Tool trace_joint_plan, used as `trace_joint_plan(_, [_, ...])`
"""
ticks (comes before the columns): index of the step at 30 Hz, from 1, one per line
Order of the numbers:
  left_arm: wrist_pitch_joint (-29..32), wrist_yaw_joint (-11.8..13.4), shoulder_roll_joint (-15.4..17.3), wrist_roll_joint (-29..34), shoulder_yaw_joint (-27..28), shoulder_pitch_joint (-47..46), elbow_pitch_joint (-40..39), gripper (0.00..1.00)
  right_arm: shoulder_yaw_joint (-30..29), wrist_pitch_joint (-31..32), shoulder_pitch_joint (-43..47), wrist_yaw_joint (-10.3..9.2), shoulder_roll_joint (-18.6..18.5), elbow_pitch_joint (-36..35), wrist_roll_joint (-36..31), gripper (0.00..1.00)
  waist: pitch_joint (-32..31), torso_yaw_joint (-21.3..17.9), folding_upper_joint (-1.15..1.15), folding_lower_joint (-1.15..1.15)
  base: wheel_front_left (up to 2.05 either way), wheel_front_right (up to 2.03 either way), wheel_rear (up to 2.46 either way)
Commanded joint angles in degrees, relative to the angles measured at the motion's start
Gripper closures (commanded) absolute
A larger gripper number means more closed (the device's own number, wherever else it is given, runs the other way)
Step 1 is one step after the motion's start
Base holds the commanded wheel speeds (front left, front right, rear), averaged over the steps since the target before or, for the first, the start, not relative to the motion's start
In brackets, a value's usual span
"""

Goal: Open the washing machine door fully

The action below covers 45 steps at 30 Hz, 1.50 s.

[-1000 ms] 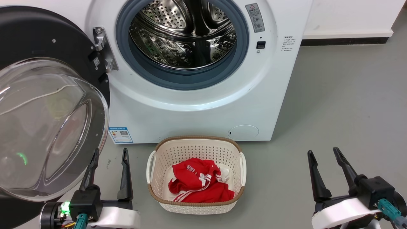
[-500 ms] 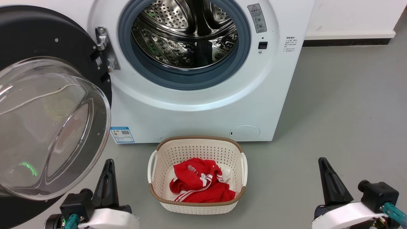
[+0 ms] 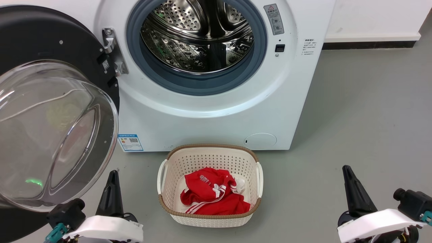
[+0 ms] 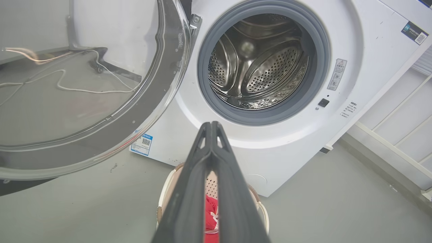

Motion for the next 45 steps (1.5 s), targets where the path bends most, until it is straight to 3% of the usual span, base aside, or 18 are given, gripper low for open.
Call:
trace_joint_plan(1, [0.5,-0.4,0.1,-3.0,0.3,-1.9,-0.3,1.0,-0.2,0.3,-1.9,-0.01,-0.5,-0.4,3.1,1.0,0.0,0.0,0.0,0.0,0.0,0.0,0.0])
trace_joint_plan(22, [5.0,-2.2,-0.1,-21.6,1.7,-3.9,2.5,1.0,-1.1,2.9,-3.9,-0.01,-1.0,2.1,21.6,1.0,0.0,0.3,0.0,0.0,0.0,0.0,0.0])
trace_joint_plan(45, [8.7,-3.8,-0.2,-37.4,2.9,-5.5,4.9,1.0,-2.3,5.5,-5.4,-0.02,-1.2,4.3,36.8,1.0,0.0,0.5,0.0,0.0,0.0,0.0,0.0])
